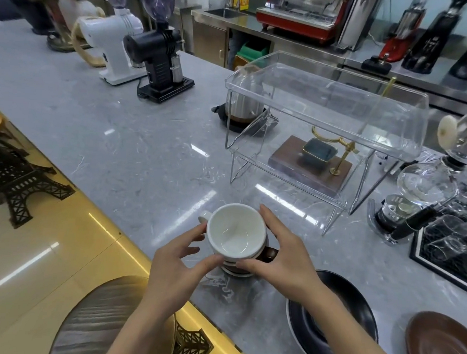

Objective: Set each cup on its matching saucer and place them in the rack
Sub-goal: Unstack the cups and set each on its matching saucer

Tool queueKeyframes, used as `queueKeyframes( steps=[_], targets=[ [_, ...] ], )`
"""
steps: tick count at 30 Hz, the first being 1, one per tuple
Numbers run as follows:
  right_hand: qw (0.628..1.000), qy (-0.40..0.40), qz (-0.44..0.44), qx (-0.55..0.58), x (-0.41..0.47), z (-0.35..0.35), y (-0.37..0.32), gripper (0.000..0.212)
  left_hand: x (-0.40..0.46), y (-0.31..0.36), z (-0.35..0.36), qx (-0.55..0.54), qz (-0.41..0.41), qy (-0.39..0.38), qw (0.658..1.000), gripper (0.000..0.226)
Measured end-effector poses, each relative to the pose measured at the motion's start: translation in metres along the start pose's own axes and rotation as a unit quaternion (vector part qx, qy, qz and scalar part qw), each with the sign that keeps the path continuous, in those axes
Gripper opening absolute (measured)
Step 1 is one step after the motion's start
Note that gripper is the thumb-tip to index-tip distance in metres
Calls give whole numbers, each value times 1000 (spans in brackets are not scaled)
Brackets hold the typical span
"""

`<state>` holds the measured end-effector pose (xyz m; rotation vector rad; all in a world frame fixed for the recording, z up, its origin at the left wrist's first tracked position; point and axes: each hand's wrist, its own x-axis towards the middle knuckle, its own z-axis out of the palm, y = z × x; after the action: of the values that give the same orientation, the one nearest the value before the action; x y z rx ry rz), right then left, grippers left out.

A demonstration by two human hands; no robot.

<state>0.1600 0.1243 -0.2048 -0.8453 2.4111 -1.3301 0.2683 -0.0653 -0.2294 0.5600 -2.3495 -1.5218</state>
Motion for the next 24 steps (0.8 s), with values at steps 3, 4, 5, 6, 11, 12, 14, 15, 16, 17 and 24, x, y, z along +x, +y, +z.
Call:
queueKeyframes(
  steps=[3,4,5,6,11,12,14,15,16,17,24],
  targets=[
    [1000,8,0,5,0,0,-1,90,0,1,1,-2,3,5,1000,67],
    [1000,10,-1,8,0,0,-1,89,0,2,1,-3,6,6,1000,64],
    [1000,11,-3,11,0,-1,-2,89,0,3,1,-3,10,8,1000,62],
    [1000,13,-6,14,0,-1,-3,91,0,5,1,-4,12,11,1000,60],
    [999,39,-3,26,-2,-7,-6,104,1,17,1,-23,32,22,999,60],
    [998,47,-4,31,-3,-9,-8,104,1,20,2,-29,38,21,999,59],
    [998,54,-8,40,-5,-15,-11,104,2,29,4,-41,51,19,998,58],
    [997,58,-12,43,-6,-19,-12,104,1,33,6,-45,57,16,997,57],
    [997,65,-14,46,-8,-22,-12,104,1,37,7,-50,62,13,997,58],
    [996,75,-15,51,-9,-26,-12,105,2,42,9,-55,67,11,996,60],
    [989,130,-9,70,-27,-56,-8,105,8,68,32,-57,103,-25,993,61]
  ],
)
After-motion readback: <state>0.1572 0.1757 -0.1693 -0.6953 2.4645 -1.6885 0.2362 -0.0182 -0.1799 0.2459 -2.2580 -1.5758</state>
